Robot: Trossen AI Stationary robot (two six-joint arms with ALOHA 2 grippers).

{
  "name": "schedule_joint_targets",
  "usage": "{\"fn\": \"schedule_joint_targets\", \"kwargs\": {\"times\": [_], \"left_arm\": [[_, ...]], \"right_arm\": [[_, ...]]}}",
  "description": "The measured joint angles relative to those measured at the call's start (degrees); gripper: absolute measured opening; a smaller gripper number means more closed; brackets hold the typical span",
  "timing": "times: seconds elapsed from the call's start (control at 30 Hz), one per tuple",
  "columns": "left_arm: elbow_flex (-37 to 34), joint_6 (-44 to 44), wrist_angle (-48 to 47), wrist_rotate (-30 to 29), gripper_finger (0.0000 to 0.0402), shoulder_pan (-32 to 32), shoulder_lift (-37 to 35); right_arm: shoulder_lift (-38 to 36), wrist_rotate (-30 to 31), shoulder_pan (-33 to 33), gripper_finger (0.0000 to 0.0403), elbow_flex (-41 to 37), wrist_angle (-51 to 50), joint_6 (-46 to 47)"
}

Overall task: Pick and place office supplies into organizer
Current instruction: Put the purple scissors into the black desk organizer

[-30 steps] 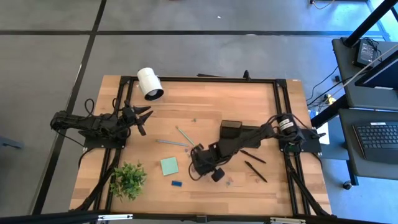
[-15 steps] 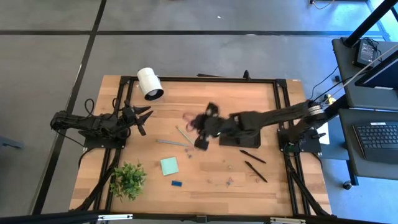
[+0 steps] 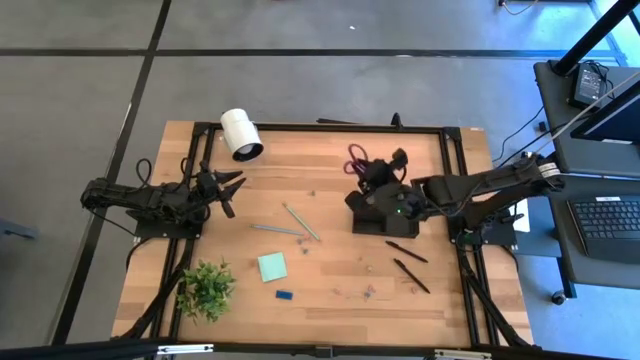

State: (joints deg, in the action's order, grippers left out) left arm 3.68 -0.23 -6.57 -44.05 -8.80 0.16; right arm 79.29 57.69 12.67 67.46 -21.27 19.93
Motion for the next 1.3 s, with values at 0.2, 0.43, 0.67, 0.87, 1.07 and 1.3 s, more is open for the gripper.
{"fn": "schedule_joint_targets", "kwargs": {"times": [0.2, 0.43, 0.67, 0.87, 1.07, 1.3], "left_arm": [[0.0, 0.0, 0.0, -1.1, 0.0097, 0.01, 0.0], [0.0, 0.0, -0.02, -1.48, 0.0093, 0.02, 0.0], [0.0, 0.0, -0.02, -1.49, 0.0096, 0.02, -0.01], [-0.01, 0.0, -0.02, -1.49, 0.0091, 0.01, 0.0], [0.0, -0.02, -0.02, -1.49, 0.0091, 0.02, 0.0], [0.0, -0.02, -0.02, -1.49, 0.0093, 0.02, 0.0]], "right_arm": [[-1.08, 5.56, 1.39, 0.008, -12.08, 15.1, -2.22], [-1.16, 6.03, 1.44, 0.008, -20.78, 27.99, -3.97], [-1.16, 5.94, 1.44, 0.008, -25.43, 29.75, -2.57], [-1.16, 5.82, 1.44, 0.008, -29.18, 33.09, -2.0], [-1.16, 5.77, 1.44, 0.008, -33.48, 38.27, -1.9], [-1.16, 5.39, 1.44, 0.0081, -37.31, 42.57, -0.58]]}}
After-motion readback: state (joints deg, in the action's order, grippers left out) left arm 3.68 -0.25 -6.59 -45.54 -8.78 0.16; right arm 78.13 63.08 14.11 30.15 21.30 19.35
